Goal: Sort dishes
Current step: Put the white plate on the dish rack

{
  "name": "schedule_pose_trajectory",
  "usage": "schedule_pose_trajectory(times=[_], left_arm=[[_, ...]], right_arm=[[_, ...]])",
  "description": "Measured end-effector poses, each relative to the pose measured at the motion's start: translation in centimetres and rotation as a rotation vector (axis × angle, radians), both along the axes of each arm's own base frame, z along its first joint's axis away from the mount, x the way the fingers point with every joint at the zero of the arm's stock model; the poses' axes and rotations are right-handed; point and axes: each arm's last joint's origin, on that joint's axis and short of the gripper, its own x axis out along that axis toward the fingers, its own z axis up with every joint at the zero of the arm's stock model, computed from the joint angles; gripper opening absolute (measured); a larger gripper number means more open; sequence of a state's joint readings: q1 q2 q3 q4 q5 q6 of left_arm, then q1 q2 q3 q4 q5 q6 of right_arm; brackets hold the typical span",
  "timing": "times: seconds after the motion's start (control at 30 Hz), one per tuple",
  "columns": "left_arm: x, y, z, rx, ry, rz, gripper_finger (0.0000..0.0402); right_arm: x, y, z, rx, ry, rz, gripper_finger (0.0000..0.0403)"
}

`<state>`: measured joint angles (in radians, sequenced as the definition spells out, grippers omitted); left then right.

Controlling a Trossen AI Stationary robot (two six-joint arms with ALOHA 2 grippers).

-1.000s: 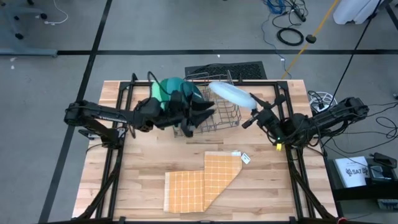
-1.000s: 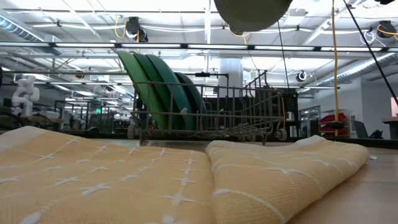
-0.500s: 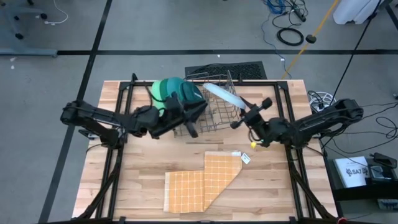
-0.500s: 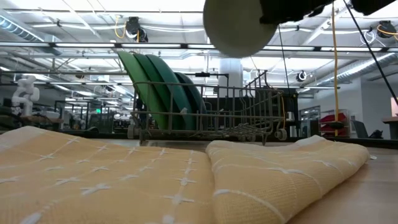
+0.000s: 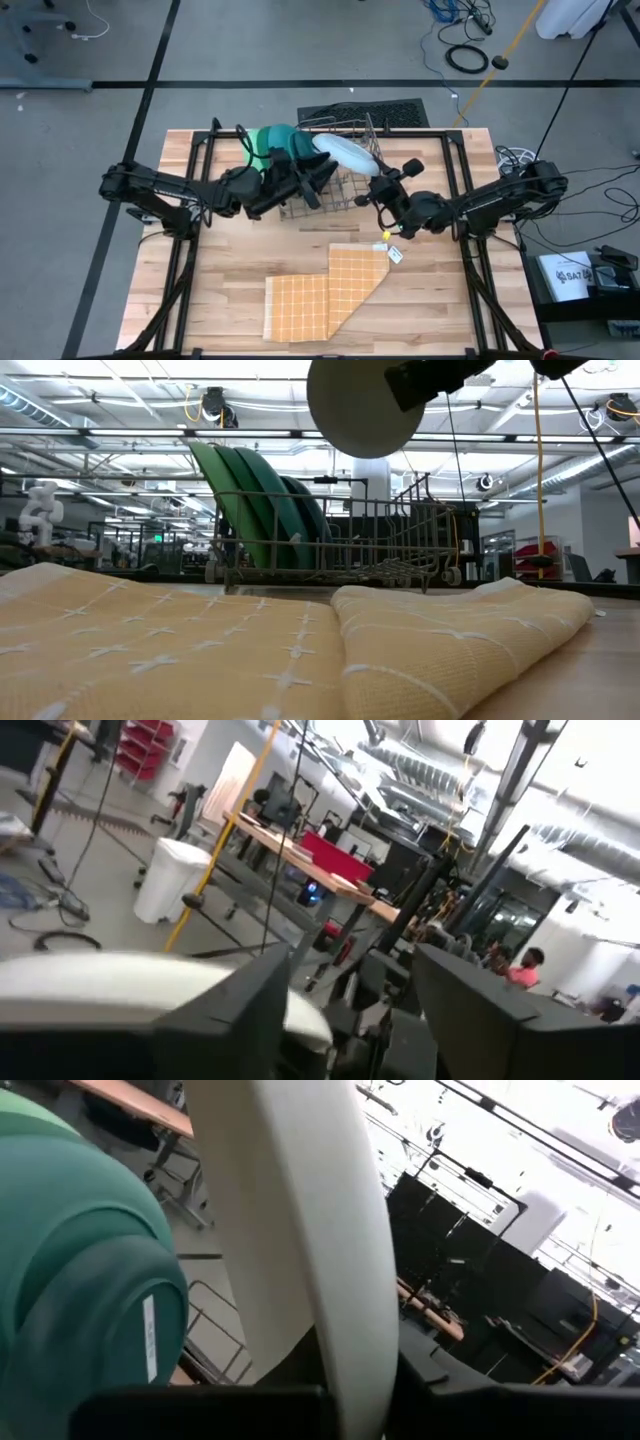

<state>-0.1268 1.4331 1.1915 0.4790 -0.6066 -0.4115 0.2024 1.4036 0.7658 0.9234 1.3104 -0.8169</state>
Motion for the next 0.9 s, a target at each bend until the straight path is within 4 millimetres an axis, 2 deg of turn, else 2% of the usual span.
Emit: schedule_pose_trajectory(times=[0.13, 0.33, 0.53, 0.73, 0.9], left_arm=[[-0.1, 0.0, 0.0, -0.061, -0.024, -0.013, 0.0252], [0.0, 0.7, 0.0, -0.173, -0.082, -0.016, 0.0256], [0.1, 1.9, -0.1, -0.229, -0.118, 0.007, 0.0256], [0.3, 3.5, -0.3, -0.272, -0.146, 0.047, 0.0241], [0.2, 4.6, -0.3, -0.284, -0.160, 0.071, 0.0205]], right_arm=[[-0.4, -0.1, 0.9, -0.014, -0.036, -0.011, 0.0027], [-1.2, -0.2, 2.5, -0.056, -0.089, -0.021, 0.0027], [-1.2, 0.0, 2.6, -0.082, -0.089, 0.014, 0.0027], [-1.2, 0.2, 2.6, -0.099, -0.070, 0.028, 0.0027], [-1.2, 0.4, 2.6, -0.118, -0.043, 0.038, 0.0027]])
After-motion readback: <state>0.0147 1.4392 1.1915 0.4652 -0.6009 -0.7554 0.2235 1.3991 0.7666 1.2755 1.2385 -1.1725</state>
